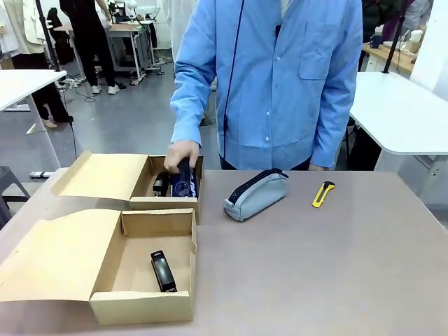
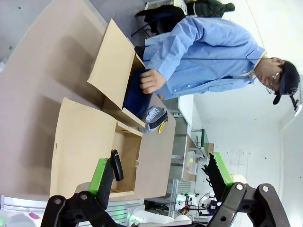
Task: Place items inside the box.
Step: Pick up a Pencil pouch or Stapler and place it inside the Mailer Box closest to the robot.
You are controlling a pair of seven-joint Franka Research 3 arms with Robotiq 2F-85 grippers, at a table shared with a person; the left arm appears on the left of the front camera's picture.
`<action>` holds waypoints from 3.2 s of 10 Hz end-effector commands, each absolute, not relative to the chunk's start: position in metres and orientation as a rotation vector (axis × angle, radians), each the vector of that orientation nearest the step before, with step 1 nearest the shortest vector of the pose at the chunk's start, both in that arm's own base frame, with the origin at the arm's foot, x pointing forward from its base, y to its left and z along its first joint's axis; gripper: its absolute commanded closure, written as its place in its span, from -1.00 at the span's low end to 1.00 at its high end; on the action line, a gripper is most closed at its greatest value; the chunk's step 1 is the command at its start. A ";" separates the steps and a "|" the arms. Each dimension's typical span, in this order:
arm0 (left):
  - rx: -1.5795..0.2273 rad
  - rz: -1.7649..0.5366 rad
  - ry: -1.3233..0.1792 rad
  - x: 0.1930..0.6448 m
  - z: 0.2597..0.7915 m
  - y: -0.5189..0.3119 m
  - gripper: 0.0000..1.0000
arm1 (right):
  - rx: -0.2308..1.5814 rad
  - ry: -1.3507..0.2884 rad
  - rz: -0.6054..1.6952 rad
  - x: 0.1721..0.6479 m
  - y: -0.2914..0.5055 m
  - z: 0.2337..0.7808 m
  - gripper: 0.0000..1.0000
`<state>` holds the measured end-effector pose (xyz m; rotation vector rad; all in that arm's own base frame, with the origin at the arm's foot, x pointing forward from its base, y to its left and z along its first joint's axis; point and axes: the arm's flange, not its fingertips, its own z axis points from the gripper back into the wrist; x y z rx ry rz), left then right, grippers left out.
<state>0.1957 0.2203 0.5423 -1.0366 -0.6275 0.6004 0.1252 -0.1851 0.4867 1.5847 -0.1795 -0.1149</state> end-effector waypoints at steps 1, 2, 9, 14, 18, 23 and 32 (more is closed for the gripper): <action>-1.047 0.587 -0.645 0.194 0.542 0.219 -1.00 | 1.235 -0.066 0.244 0.174 -0.119 0.496 -1.00; -1.047 0.587 -0.645 0.194 0.542 0.219 -1.00 | 1.050 -0.061 0.362 0.200 -0.084 0.491 -1.00; -1.047 0.587 -0.645 0.194 0.542 0.219 -1.00 | 0.868 0.162 0.597 0.246 0.027 0.482 -1.00; -1.047 0.587 -0.645 0.194 0.542 0.219 -1.00 | 0.352 0.052 0.898 0.313 0.134 0.462 -1.00; -1.047 0.587 -0.645 0.194 0.542 0.219 -1.00 | 0.340 0.273 1.273 0.338 0.252 0.404 -1.00; -1.047 0.587 -0.645 0.194 0.542 0.219 -1.00 | 0.280 -0.050 1.598 0.347 0.260 0.399 -1.00; -1.047 0.587 -0.645 0.194 0.542 0.219 -1.00 | 0.616 0.089 1.901 0.251 0.286 0.440 -1.00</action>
